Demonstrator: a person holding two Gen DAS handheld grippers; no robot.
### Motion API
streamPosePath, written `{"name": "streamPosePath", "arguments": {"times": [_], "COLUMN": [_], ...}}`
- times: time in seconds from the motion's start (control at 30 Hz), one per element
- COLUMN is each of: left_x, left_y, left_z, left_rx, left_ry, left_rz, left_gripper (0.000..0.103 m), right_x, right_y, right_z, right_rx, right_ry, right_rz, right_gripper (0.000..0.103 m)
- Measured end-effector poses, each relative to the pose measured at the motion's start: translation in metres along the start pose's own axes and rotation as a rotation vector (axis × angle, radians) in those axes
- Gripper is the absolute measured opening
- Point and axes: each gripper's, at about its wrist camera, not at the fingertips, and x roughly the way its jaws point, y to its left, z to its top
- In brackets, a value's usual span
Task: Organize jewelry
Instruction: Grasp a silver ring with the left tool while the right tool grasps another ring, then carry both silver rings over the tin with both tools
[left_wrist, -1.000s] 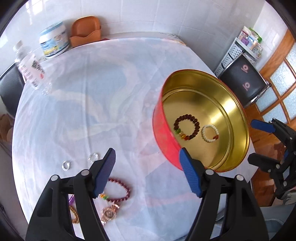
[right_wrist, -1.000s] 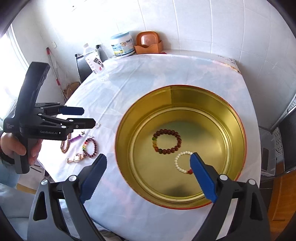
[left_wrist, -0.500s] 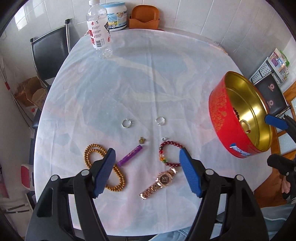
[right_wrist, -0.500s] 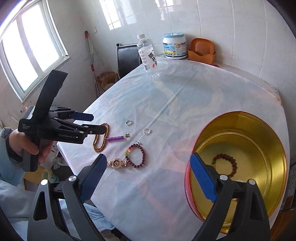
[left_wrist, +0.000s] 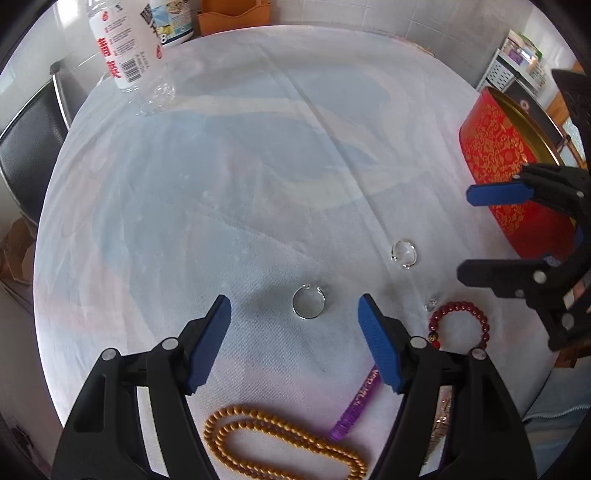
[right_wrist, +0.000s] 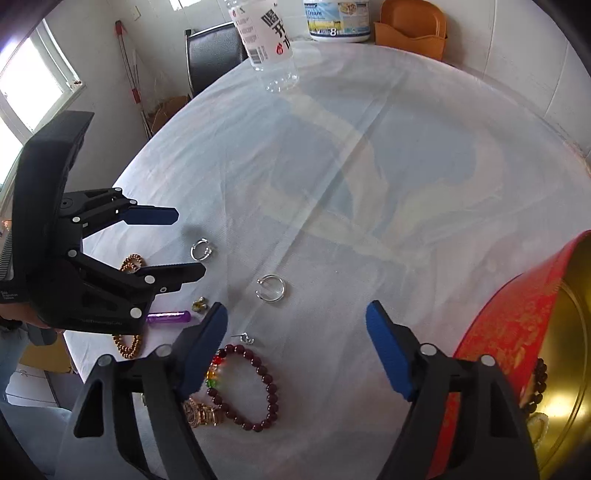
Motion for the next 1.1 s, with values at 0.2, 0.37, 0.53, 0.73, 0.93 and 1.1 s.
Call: {"name": "streamPosePath", "arguments": {"times": [0.2,0.37,0.53,0.73,0.93,1.1], "left_x": [0.008,0.009,0.01,0.006,-0.005,-0.026], "left_y": [-0.007,-0.004,-0.006,-0.008,-0.007,-0.018], "left_z": [-0.001,-0.001,-0.004,-0.007,-0.007,-0.005], "left_rx": [0.129,0.148,0.193,0.234,0.21,0.183], "left_ry": [-0.054,-0.088,-0.116,-0.147,-0.117,-0.16], "left_rz": [-0.028,-0.056,-0.047,-0.029,-0.07,-0.053], "left_gripper": [0.07,0.07,0.07,0.022,0.018,0.018], "right_x": [0.019,0.032,0.036,0.034,0.023,-0.007], "right_y": [0.008,0.019,0.023,0.027,0.023,0.024], "right_z": [0.004,0.005,0.005,0.003,0.005,-0.001], "right_rx": [-0.082,-0.133,-0.174,-0.212,-0.155,-0.147], "right_ry": [-0.01,0.008,-0.012,-0.045,-0.057,-0.116], "right_rz": [-0.003,-0.007,-0.031,-0.059,-0.027,-0.011], "right_gripper": [0.074,0.068,0.064,0.023,0.022,0.022]}}
